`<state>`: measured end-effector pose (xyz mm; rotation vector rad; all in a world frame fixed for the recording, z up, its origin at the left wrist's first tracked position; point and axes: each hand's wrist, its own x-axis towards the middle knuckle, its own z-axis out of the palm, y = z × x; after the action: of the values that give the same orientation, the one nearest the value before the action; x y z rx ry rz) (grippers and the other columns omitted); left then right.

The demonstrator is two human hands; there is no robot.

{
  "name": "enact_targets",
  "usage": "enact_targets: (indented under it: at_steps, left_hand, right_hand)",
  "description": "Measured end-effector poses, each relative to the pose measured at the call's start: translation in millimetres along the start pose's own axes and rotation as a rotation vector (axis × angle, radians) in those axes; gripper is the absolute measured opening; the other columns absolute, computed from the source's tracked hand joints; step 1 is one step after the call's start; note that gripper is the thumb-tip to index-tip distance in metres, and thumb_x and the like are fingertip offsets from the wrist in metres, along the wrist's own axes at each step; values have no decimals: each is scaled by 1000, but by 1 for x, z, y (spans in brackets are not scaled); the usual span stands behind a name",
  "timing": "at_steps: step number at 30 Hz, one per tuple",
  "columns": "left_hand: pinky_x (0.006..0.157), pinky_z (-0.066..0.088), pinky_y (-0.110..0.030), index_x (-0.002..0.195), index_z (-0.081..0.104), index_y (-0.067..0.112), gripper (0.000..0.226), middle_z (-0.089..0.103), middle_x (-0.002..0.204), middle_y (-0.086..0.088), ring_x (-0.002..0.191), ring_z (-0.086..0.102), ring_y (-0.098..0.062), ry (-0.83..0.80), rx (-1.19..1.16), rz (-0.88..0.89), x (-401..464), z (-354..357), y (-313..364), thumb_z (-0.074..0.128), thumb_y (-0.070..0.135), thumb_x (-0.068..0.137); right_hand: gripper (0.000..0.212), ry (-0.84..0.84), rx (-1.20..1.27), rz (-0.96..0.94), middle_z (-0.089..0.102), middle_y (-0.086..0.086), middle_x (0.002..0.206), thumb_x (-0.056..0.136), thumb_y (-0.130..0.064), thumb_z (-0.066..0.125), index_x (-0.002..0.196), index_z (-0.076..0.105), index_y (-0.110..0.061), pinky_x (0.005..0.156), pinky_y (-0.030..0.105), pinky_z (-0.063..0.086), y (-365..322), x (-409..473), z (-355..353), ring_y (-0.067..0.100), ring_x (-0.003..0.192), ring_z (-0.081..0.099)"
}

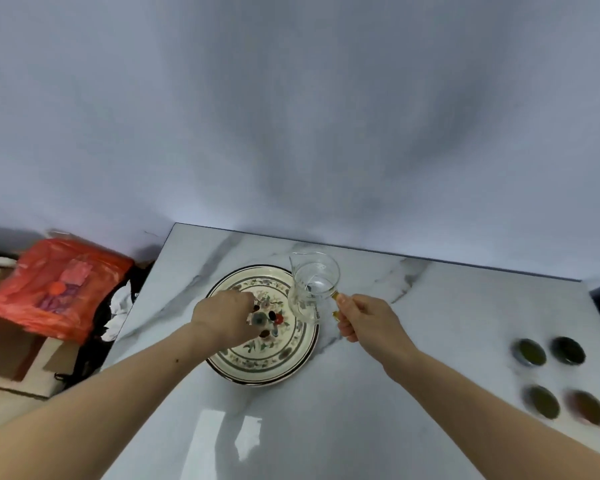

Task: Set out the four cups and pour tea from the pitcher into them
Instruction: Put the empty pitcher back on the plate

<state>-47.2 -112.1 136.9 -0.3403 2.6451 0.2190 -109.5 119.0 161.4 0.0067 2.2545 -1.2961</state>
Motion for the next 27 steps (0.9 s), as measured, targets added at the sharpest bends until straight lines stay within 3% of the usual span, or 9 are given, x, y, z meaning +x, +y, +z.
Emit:
enact_targets:
  at_steps: [11,15,22,27]
  left_hand:
    - [81,51,-35,117,58,22,40,63,117,1,113,58,-22,0,90,78,19,58,-54,58,44,85]
    - [76,50,-34,114,60,20,36,63,114,-1,110,59,-23,52,100,75,21,75,-66,58,40,83]
    - [78,49,-34,112,61,18,33,64,114,-2,111,59,-25,101,108,96,21,86,-72,58,36,84]
    - [77,49,-33,111,62,17,32,64,113,-3,110,59,-26,112,119,114,20,89,-75,57,35,85]
  right_hand:
    - [35,77,136,111,61,2,67,96,-34,51,69,64,-17,80,46,56,34,18,117,16,64,57]
    - [35,97,173,120,63,0,68,94,-37,51,80,70,-10,82,49,55,45,25,147,15,66,58]
    - [36,114,186,132,64,0,69,96,-34,49,70,65,-16,87,49,55,55,25,171,16,67,60]
    - [35,117,205,135,64,2,71,96,-34,49,72,65,-14,85,47,55,58,24,180,16,68,59]
